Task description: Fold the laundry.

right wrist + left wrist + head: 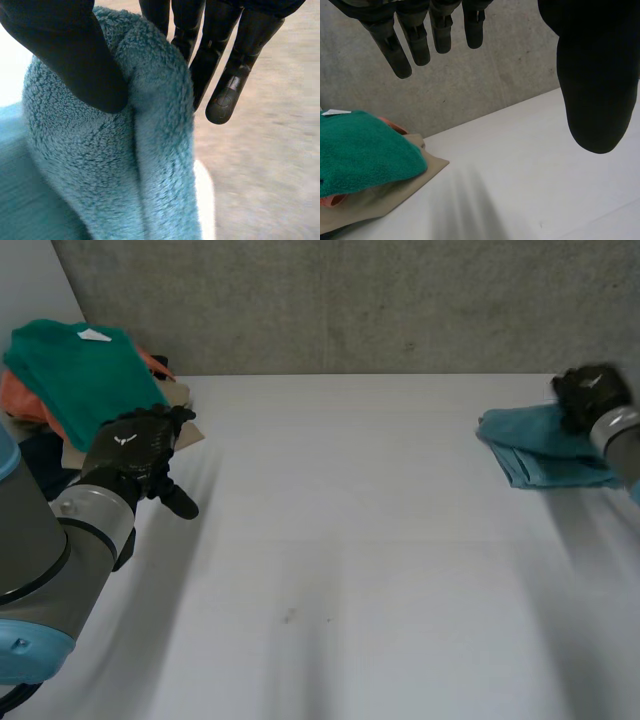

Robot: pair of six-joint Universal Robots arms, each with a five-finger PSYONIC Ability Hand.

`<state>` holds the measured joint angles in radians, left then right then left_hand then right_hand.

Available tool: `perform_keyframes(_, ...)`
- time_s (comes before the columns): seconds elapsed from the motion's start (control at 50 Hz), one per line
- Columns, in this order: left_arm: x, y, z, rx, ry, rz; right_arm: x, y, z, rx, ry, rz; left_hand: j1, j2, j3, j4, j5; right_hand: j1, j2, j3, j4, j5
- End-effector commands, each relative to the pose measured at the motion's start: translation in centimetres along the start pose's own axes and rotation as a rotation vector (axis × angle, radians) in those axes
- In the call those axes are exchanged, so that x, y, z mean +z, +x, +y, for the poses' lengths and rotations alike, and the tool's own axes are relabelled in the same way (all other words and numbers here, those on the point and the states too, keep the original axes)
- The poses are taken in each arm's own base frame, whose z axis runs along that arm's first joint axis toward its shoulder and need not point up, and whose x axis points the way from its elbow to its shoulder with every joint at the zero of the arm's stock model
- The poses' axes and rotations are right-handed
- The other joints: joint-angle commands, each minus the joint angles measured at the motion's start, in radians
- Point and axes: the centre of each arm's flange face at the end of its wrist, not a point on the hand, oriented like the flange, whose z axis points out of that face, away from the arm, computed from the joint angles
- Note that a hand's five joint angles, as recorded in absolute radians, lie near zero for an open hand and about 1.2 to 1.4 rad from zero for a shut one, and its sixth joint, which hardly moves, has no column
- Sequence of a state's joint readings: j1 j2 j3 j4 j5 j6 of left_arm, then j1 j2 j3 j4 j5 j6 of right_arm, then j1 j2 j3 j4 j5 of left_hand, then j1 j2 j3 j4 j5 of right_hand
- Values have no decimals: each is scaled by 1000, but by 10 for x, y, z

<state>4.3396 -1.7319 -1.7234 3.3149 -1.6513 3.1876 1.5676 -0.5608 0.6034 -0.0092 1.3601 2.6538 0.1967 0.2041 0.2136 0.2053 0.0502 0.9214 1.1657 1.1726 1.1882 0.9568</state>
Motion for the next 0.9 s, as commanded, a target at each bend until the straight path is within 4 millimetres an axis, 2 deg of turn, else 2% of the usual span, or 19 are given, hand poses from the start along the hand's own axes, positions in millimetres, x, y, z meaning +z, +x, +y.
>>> perform_keyframes(0.02,0,0,0,0,-1,-1,6,32,-25,258,98,167,-22,-30,-39,-31,-50,475,231,224,208,265)
perform_keyframes(0.12,0,0,0,0,-1,-1,0,-8,8,199,-17,-14,-22,-30,-39,-31,-50,475,231,224,208,265)
perform_keyframes(0.18,0,0,0,0,-1,-1,-2,-18,19,155,-43,-55,-22,-30,-39,-31,-50,475,231,224,208,265)
perform_keyframes(0.28,0,0,0,0,-1,-1,-2,-27,35,116,-77,-73,-22,-30,-39,-31,-50,475,231,224,208,265)
perform_keyframes(0.4,0,0,1,0,-2,1,-3,-28,34,107,-79,-80,-22,-30,-39,-31,-50,475,231,224,208,265)
perform_keyframes(0.44,0,0,0,0,-1,-1,-5,-28,32,109,-87,-89,-22,-30,-39,-31,-50,403,159,152,136,193)
perform_keyframes(0.48,0,0,1,0,-2,-1,-7,-27,30,111,-101,-97,-22,-30,-39,-31,-50,41,-204,-211,-226,-169)
perform_keyframes(0.5,0,0,1,0,-2,1,-9,-27,29,108,-117,-103,-22,-30,-39,-31,-50,-351,-595,-602,-618,-561)
perform_keyframes(0.54,0,0,1,0,-2,1,-12,-28,24,102,-124,-116,-22,-30,-39,-31,-50,-670,-915,-921,-937,-880)
perform_keyframes(0.56,-1,0,1,0,-2,1,-15,-26,19,99,-131,-120,-22,-30,-39,-31,-50,-747,-991,-998,-1014,-957)
perform_keyframes(0.74,-1,0,0,0,-2,1,-35,-2,-21,91,-107,-92,-22,-30,-39,-31,-50,-747,-991,-998,-1014,-957)
perform_keyframes(0.82,-1,0,0,0,-1,1,-49,10,-49,100,-74,-69,-22,-30,-39,-31,-50,-747,-991,-998,-1014,-957)
perform_keyframes(0.9,-1,0,-1,0,3,2,-62,9,-60,126,-73,-79,-22,-30,-39,-31,-50,-747,-991,-998,-1014,-957)
